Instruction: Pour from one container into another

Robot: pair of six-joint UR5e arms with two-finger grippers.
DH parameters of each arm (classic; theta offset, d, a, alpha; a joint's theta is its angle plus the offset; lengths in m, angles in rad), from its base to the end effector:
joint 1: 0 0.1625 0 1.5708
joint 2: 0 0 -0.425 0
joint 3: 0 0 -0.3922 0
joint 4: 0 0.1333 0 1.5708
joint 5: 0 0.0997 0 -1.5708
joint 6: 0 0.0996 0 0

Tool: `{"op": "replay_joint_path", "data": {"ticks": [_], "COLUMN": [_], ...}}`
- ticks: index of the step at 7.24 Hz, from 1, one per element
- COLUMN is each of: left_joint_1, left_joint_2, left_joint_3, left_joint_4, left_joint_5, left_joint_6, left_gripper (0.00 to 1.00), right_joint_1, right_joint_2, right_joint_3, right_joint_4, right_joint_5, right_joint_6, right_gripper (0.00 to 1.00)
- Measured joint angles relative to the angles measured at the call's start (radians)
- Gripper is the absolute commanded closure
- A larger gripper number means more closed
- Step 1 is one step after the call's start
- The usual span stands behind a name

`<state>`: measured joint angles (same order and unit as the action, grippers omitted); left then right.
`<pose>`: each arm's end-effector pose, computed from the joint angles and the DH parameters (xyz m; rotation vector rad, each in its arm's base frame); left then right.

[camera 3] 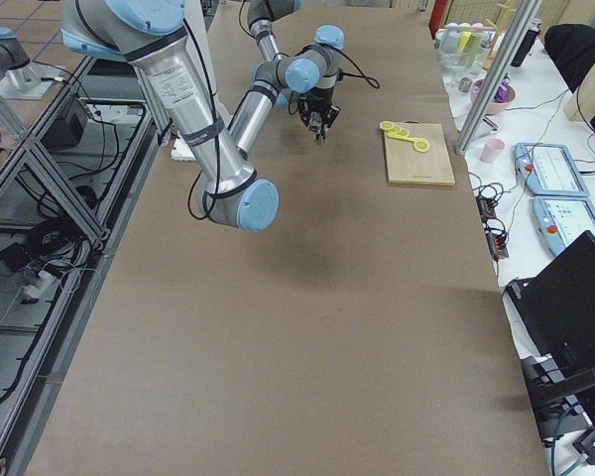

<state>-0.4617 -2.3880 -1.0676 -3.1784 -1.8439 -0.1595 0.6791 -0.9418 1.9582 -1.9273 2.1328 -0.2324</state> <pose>0.6140 -0.4244 0.2056 1.5004 1.3429 0.8854 -0.4063 -0.4311 0.1782 0.4631 -0.7711 -1.2382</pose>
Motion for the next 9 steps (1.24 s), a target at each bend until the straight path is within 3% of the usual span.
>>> {"op": "replay_joint_path", "data": {"ticks": [9], "left_joint_1": [-0.001], "left_joint_2": [0.004], "left_joint_3": [-0.003], "left_joint_4": [-0.017], "left_joint_5": [0.0], "left_joint_6": [-0.002], "left_gripper": [1.0], "right_joint_1": [-0.024], "right_joint_2": [0.107], "right_joint_3": [-0.025], "right_joint_4": [-0.233], "right_joint_5": [-0.07], "right_joint_6": [-0.057], "right_gripper": [1.0]}}
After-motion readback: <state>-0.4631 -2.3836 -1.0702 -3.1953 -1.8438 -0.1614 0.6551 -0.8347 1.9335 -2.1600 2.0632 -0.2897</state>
